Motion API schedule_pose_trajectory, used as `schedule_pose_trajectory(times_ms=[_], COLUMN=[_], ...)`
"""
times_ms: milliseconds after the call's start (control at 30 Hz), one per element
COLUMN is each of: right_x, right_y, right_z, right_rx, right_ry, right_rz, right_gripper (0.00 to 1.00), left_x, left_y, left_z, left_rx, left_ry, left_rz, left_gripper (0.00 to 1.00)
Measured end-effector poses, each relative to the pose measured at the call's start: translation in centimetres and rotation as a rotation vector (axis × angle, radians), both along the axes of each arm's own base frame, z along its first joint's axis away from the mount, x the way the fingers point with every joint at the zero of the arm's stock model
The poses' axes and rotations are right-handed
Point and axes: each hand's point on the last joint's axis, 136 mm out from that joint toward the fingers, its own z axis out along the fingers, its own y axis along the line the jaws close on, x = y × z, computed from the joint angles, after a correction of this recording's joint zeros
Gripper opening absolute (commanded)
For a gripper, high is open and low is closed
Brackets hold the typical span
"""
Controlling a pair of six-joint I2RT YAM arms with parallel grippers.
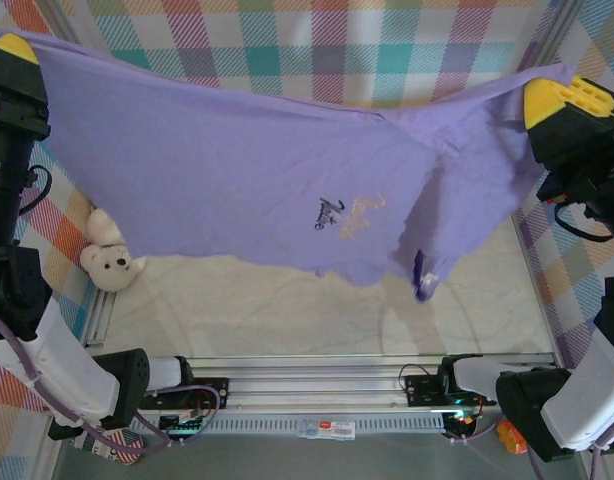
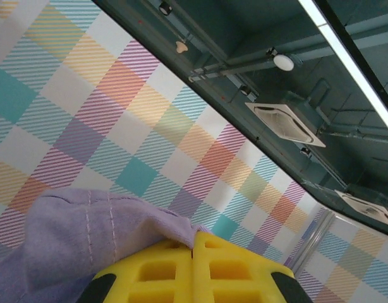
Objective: Fold and stack the mixed laundry pile
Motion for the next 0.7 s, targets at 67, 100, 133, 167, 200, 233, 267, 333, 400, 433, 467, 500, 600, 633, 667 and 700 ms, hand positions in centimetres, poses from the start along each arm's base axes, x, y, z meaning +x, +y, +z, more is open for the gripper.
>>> schedule_pose_trajectory(times_ms=[67, 100, 133, 167, 200, 233, 267, 333, 400, 433, 467, 500, 600, 633, 667, 700], right_x=[1.6, 2.7, 4.2, 6.0, 7.8, 9.9, 12.5, 17.7, 23.2, 26.1, 29.0, 31.5, 38.1, 40.2, 41.9, 43.4], right_y=[0.1, 0.2, 0.3, 0.4, 0.6, 0.8, 1.1, 1.7, 2.4, 2.7, 3.0, 3.2, 4.0, 4.3, 4.6, 4.9], right_z=[-0.6, -1.0, -1.5, -2.2, -3.0, -4.0, -5.2, -8.4, -12.5, -15.1, -17.9, -20.6, -28.9, -31.9, -34.3, -36.3], right_rx=[0.000, -0.001, -0.001, -0.002, -0.004, -0.008, -0.011, -0.017, -0.021, -0.023, -0.024, -0.023, -0.021, -0.014, -0.009, -0.004], right_ry=[0.033, 0.058, 0.084, 0.115, 0.150, 0.190, 0.232, 0.329, 0.440, 0.509, 0.575, 0.635, 0.819, 0.882, 0.931, 0.972], right_rz=[-0.006, -0.009, -0.015, -0.019, -0.023, -0.025, -0.025, -0.025, -0.026, -0.028, -0.031, -0.034, -0.039, -0.036, -0.033, -0.027], right_gripper=[0.00, 0.00, 0.00, 0.00, 0.00, 0.00, 0.00, 0.00, 0.00, 0.00, 0.00, 0.00, 0.04, 0.05, 0.07, 0.07], left_x=[0.8, 1.6, 2.6, 3.9, 4.8, 6.7, 8.7, 12.4, 16.1, 18.1, 20.3, 22.0, 26.9, 28.0, 29.1, 30.0], left_y=[0.2, 0.3, 0.5, 0.7, 0.9, 1.3, 1.7, 2.4, 3.4, 3.9, 4.5, 5.0, 6.4, 6.7, 6.9, 7.2], left_z=[-0.4, -0.9, -1.5, -2.3, -3.0, -4.4, -5.9, -9.2, -13.3, -15.8, -18.7, -21.5, -31.7, -34.4, -37.1, -39.3], left_rx=[-0.004, -0.009, -0.014, -0.019, -0.024, -0.033, -0.043, -0.058, -0.079, -0.091, -0.101, -0.109, -0.130, -0.136, -0.139, -0.139], left_ry=[0.015, 0.033, 0.057, 0.085, 0.109, 0.157, 0.207, 0.303, 0.405, 0.472, 0.536, 0.598, 0.822, 0.882, 0.939, 0.985], left_rz=[0.000, -0.002, -0.002, -0.002, -0.002, -0.002, -0.001, 0.002, 0.016, 0.023, 0.034, 0.043, 0.070, 0.073, 0.076, 0.080], left_gripper=[0.00, 0.00, 0.00, 0.00, 0.00, 0.00, 0.00, 0.00, 0.00, 0.00, 0.00, 0.00, 0.00, 0.00, 0.00, 0.00])
